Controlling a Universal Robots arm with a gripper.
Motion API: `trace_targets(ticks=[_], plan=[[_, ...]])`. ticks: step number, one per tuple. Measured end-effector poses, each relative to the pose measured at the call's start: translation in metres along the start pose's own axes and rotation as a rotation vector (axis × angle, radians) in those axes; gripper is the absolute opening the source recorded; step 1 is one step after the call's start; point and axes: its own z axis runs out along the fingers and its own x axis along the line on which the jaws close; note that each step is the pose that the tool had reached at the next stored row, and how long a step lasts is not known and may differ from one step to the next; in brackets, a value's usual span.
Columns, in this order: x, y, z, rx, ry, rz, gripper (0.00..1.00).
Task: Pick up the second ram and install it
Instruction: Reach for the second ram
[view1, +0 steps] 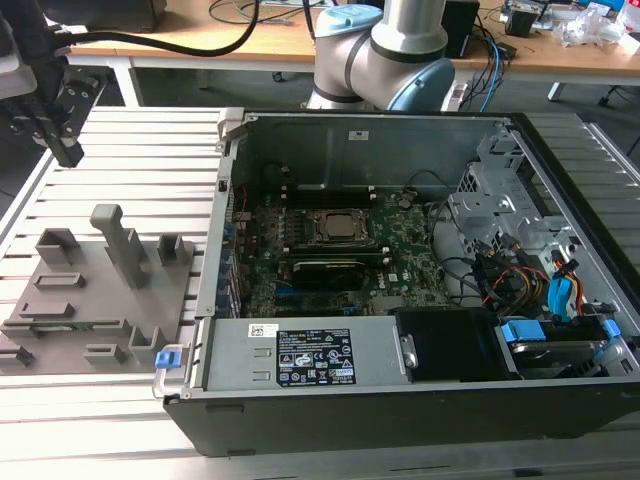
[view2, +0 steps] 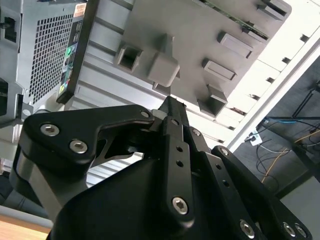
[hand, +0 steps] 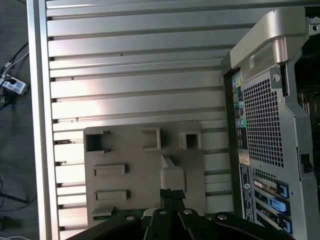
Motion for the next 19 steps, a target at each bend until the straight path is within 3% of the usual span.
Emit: trace_targets(ticks=[2,5,12,16,19], plan=[[0.0037,-0.0003,0.0000,0.0000,0.0000,0.000,0.11],[0.0182,-0.0014,0.0000,0.0000,0.0000,0.000,0.11],[0.0361,-0.0027,0.0001,0.0000,0.0000,0.000,0.11],[0.0525,-0.0040,0.0003,0.0000,-0.0001,0.000,0.11],[0.0541,-0.0061,0.0002,0.0000,0.0000,0.000,0.11]])
